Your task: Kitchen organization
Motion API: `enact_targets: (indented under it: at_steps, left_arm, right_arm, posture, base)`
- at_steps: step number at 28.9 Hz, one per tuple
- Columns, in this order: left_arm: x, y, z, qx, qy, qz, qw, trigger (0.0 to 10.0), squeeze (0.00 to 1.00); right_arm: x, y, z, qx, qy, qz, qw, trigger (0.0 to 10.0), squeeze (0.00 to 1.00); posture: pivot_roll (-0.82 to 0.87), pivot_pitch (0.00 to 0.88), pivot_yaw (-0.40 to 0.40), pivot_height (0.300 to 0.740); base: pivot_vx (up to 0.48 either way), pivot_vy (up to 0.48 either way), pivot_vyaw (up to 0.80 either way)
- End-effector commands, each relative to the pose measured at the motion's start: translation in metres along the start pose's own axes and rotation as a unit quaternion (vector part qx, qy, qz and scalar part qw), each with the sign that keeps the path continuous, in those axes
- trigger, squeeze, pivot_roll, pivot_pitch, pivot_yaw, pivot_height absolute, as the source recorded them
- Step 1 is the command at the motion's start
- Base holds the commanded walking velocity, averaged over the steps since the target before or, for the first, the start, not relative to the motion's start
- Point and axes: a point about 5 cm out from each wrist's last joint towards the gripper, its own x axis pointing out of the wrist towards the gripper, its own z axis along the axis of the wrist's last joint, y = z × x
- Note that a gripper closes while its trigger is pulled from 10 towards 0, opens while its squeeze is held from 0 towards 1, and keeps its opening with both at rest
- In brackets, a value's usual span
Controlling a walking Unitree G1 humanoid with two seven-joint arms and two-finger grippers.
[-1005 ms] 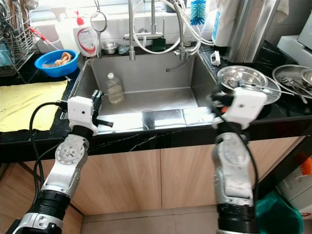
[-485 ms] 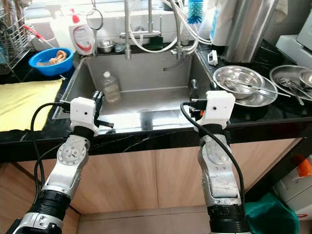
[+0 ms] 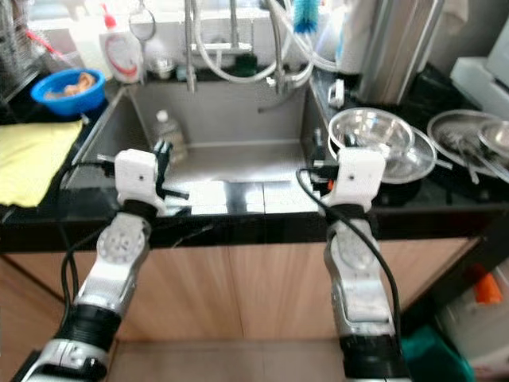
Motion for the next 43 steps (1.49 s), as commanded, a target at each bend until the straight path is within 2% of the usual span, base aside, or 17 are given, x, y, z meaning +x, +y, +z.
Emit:
enact_targets:
  at_steps: [1,7,8,14,15,16,19,21,23,24,27,31,38,40,43]
  left_arm:
    - [-0.004,0.007,-0.003,0.007,0.005,0.012,1.0,10.0,0.0]
    - [-0.005,0.005,-0.006,0.003,0.013,0.011,1.0,10.0,0.0]
    - [-0.004,0.003,-0.006,0.002,0.012,0.006,1.0,10.0,0.0]
    - [-0.002,0.001,-0.007,0.003,0.013,0.002,1.0,10.0,0.0]
    - [-0.002,0.001,-0.007,0.003,0.013,0.002,1.0,10.0,0.0]
    - [-0.002,0.002,-0.007,0.003,0.014,0.004,1.0,10.0,0.0]
    - [-0.003,0.003,-0.009,0.005,0.018,0.004,1.0,10.0,0.0]
    - [-0.005,0.005,-0.011,0.006,0.022,0.003,1.0,10.0,0.0]
    - [-0.007,0.006,-0.013,0.007,0.027,0.003,1.0,10.0,0.0]
    - [-0.008,0.005,-0.014,0.007,0.031,0.002,1.0,10.0,0.0]
    - [-0.007,0.002,-0.015,0.005,0.032,0.0,0.999,10.0,0.0]
    - [-0.007,0.001,-0.015,0.002,0.032,-0.002,0.999,10.0,0.0]
    - [-0.009,0.004,-0.016,0.003,0.034,-0.003,0.999,10.0,0.0]
    - [-0.01,0.004,-0.015,0.003,0.032,0.0,0.999,10.0,0.0]
    - [-0.01,0.006,-0.013,0.001,0.024,0.009,1.0,10.0,0.0]
  right_arm:
    - [-0.005,-0.001,0.002,-0.008,-0.005,-0.001,1.0,10.0,0.0]
    - [-0.006,-0.024,0.012,-0.026,-0.028,-0.056,0.998,10.0,0.0]
    - [-0.006,-0.028,0.017,-0.022,-0.039,-0.068,0.997,10.0,1.0]
    - [-0.003,-0.044,0.035,-0.048,-0.066,-0.116,0.99,10.0,1.0]
    - [-0.003,-0.045,0.036,-0.049,-0.066,-0.115,0.99,10.0,0.24]
    - [-0.002,-0.047,0.038,-0.058,-0.064,-0.12,0.989,10.0,0.0]
    - [-0.004,-0.051,0.038,-0.051,-0.058,-0.137,0.988,10.0,0.0]
    - [-0.008,-0.057,0.041,-0.065,-0.052,-0.162,0.983,10.0,0.0]
    - [-0.015,-0.069,0.031,-0.089,0.001,-0.198,0.976,10.0,0.0]
    - [-0.021,-0.075,0.017,-0.055,0.042,-0.219,0.973,10.0,0.0]
    - [-0.026,-0.082,0.005,-0.057,0.074,-0.227,0.969,10.0,0.0]
    - [-0.027,-0.083,0.002,-0.046,0.096,-0.227,0.968,10.0,0.0]
    - [-0.028,-0.081,0.002,-0.031,0.105,-0.225,0.968,10.0,0.0]
    - [-0.025,-0.079,0.005,-0.017,0.091,-0.218,0.972,10.0,0.0]
    - [-0.02,-0.074,0.014,-0.021,0.065,-0.2,0.978,10.0,0.0]
  posture:
    - [-0.23,0.0,0.019,0.731]
    - [-0.25,0.0,0.021,0.731]
    - [-0.26,0.0,0.027,0.731]
    - [-0.27,0.0,0.028,0.731]
    - [-0.27,0.0,0.028,0.731]
    - [-0.27,0.0,0.028,0.731]
    - [-0.27,0.0,0.029,0.731]
    - [-0.27,0.0,0.03,0.731]
    - [-0.28,0.0,0.032,0.731]
    - [-0.28,0.0,0.033,0.731]
    - [-0.27,0.0,0.034,0.731]
    - [-0.28,0.0,0.037,0.731]
    - [-0.27,0.0,0.041,0.731]
    - [-0.27,0.0,0.04,0.731]
    - [-0.27,0.0,0.04,0.731]
  base:
    - [0.0,0.0,0.0]
    - [0.0,0.0,0.0]
    - [0.0,0.0,0.0]
    - [0.0,0.0,0.0]
    - [0.0,0.0,0.0]
    - [0.0,0.0,0.0]
    - [0.0,0.0,0.0]
    - [0.0,0.0,0.0]
    - [0.0,0.0,0.0]
    - [0.0,0.0,0.0]
    - [0.0,0.0,0.0]
    - [0.0,0.0,0.0]
    - [0.0,0.0,0.0]
    - [0.0,0.0,0.0]
    - [0.0,0.0,0.0]
